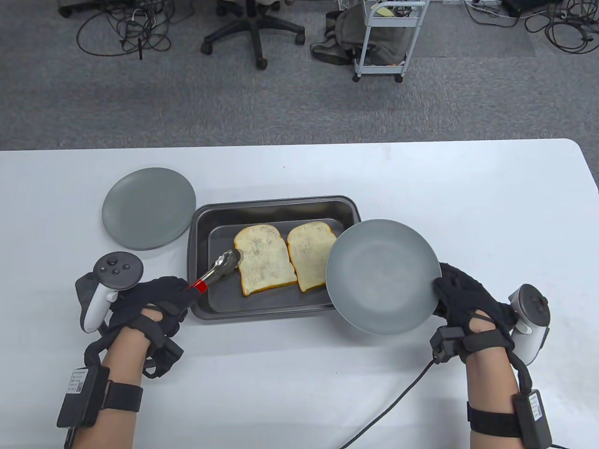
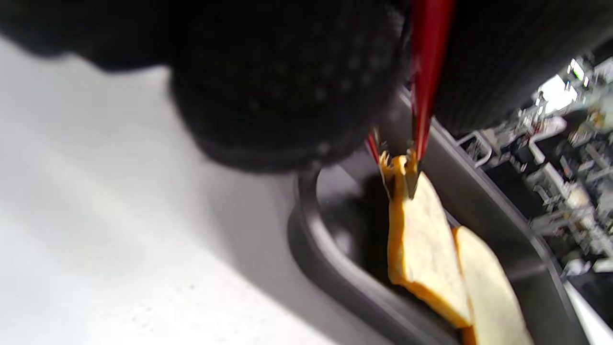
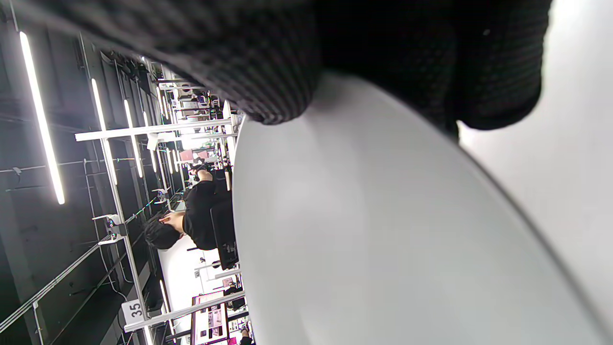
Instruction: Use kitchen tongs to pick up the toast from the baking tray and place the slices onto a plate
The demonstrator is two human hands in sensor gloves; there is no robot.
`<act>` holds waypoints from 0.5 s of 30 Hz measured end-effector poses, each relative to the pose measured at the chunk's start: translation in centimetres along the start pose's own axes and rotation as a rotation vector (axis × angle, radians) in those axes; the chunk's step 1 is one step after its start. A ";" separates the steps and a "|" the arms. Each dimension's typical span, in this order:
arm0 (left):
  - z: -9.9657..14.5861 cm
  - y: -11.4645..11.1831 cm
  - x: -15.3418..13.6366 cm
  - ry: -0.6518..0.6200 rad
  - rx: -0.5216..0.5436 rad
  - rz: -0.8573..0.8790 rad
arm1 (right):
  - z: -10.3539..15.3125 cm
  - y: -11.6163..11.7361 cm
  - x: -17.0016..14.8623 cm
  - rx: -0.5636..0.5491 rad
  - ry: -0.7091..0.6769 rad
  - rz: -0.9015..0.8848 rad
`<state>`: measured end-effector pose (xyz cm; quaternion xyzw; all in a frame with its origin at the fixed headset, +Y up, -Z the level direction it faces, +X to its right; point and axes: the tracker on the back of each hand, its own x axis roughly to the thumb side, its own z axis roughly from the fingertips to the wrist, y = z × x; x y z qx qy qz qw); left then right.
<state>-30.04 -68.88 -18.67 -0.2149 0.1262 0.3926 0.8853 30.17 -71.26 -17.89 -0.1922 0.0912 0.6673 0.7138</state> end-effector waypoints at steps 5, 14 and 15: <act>0.8 1.3 -0.7 -0.031 0.030 0.090 | 0.0 0.0 0.0 0.000 -0.001 0.004; 3.3 4.2 0.2 -0.144 0.072 0.236 | 0.1 0.0 0.0 0.006 0.004 -0.012; 3.7 4.5 0.5 -0.163 0.074 0.242 | 0.1 0.0 0.0 0.008 0.005 -0.015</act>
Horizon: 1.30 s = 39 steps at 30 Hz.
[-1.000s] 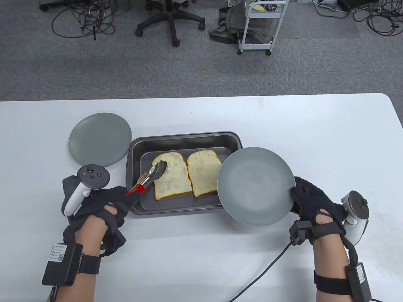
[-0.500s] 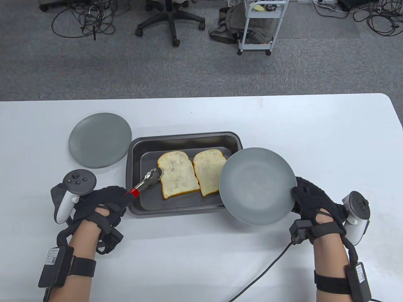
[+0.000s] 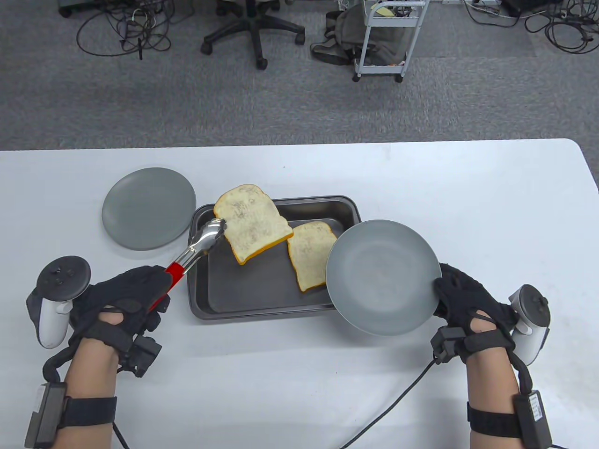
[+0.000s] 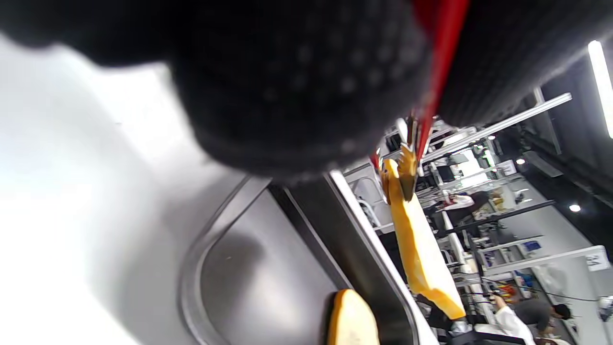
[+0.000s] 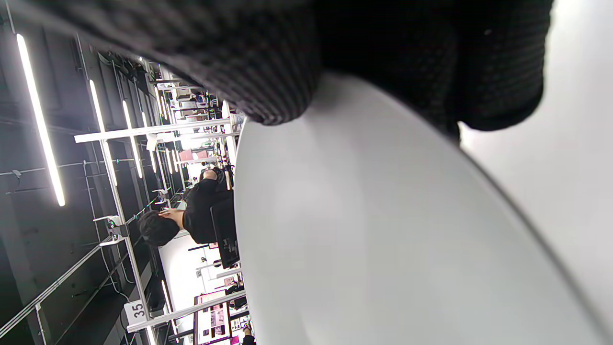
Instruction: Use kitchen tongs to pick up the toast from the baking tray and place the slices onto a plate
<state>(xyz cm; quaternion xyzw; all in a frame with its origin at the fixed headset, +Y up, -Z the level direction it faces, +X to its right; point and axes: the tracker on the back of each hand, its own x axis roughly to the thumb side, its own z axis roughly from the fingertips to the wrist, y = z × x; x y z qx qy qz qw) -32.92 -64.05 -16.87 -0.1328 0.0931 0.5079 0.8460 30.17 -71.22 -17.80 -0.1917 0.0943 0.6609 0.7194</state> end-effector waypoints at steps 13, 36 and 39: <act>2.6 -1.2 3.6 -0.178 -0.051 0.034 | 0.0 0.2 0.0 0.028 0.012 -0.009; 2.4 -11.2 7.5 -0.268 -0.321 -0.098 | -0.3 2.2 -0.6 0.075 0.031 0.051; 2.0 -12.4 7.6 -0.239 -0.313 -0.162 | -0.3 2.3 -0.7 0.079 0.030 0.055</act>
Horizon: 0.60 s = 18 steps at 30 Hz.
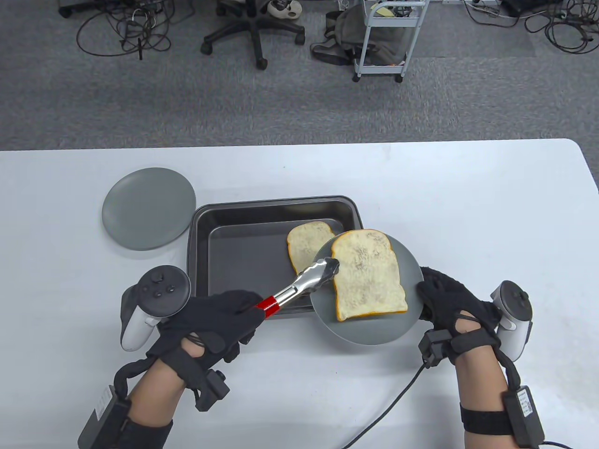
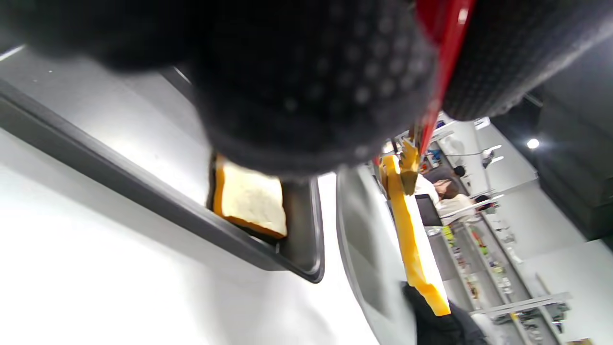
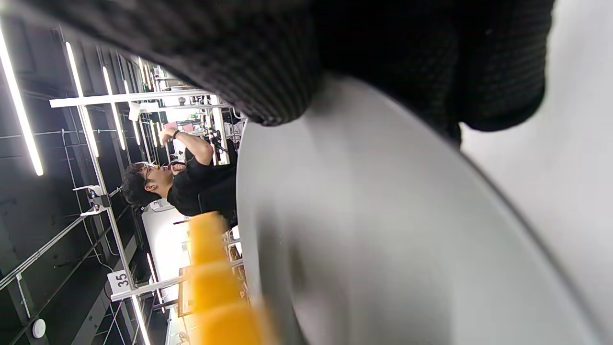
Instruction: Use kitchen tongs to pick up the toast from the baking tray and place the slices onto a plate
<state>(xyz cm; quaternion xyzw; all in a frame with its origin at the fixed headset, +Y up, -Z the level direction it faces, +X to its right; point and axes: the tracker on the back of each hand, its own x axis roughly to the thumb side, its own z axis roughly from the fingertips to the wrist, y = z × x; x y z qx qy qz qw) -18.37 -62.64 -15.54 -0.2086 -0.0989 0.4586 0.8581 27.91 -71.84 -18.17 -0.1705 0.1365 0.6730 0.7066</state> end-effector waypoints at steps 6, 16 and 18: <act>-0.7 -1.0 0.6 0.029 -0.004 -0.097 | 0.0 0.2 -0.1 -0.003 -0.001 0.020; -0.5 -1.4 0.8 0.025 -0.015 -0.123 | 0.0 0.1 -0.1 -0.003 0.000 0.005; -0.4 -1.6 0.9 0.021 -0.035 -0.117 | 0.0 0.1 0.0 -0.006 -0.003 0.011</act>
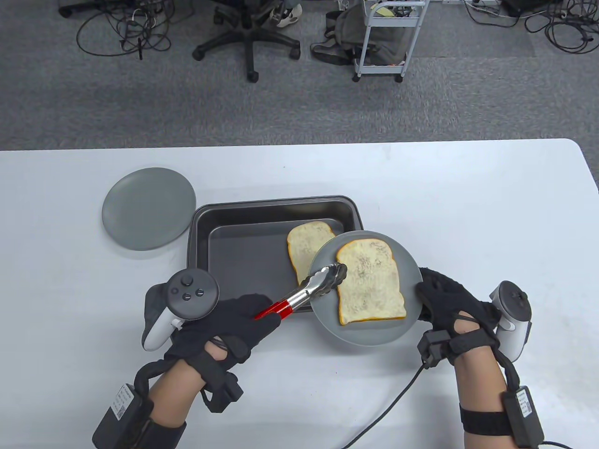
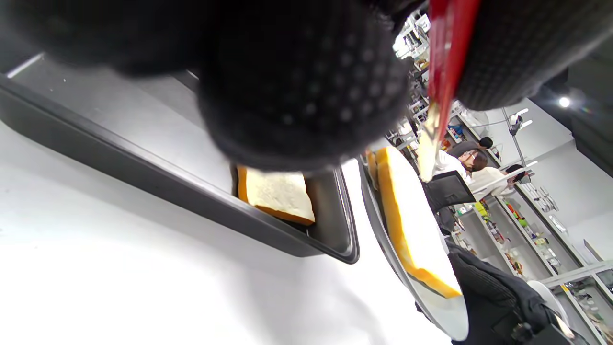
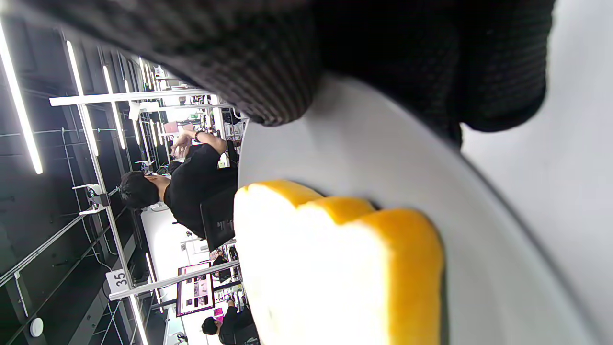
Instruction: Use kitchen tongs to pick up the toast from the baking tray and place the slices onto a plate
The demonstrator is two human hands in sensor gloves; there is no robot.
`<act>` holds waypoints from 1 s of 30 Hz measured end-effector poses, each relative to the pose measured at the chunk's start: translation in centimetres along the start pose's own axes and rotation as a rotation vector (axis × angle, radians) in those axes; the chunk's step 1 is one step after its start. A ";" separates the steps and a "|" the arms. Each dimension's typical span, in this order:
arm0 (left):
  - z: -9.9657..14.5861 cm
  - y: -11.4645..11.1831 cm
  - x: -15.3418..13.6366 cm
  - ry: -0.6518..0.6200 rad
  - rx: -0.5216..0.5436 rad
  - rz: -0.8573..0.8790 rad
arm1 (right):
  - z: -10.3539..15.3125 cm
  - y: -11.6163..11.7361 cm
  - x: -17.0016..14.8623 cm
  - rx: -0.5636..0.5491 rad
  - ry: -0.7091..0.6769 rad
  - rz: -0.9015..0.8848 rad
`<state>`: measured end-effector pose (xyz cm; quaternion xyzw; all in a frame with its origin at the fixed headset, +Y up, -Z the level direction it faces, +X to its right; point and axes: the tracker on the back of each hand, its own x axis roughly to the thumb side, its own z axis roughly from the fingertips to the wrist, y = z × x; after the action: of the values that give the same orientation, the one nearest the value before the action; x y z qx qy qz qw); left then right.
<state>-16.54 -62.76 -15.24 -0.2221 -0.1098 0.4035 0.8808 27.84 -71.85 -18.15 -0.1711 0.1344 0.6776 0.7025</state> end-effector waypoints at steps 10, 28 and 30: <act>0.7 1.4 -0.2 -0.045 0.001 0.078 | -0.1 -0.9 0.1 -0.024 0.000 -0.010; -2.0 2.1 -6.6 0.288 0.114 -0.074 | -0.4 -3.3 -0.1 -0.075 0.013 -0.068; -2.6 1.7 -6.8 0.317 0.105 -0.114 | -0.4 -3.3 -0.1 -0.073 0.012 -0.066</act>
<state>-21.14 -67.78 -18.38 -0.2300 0.0392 0.3181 0.9189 31.11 -72.18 -18.26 -0.2050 0.1077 0.6574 0.7171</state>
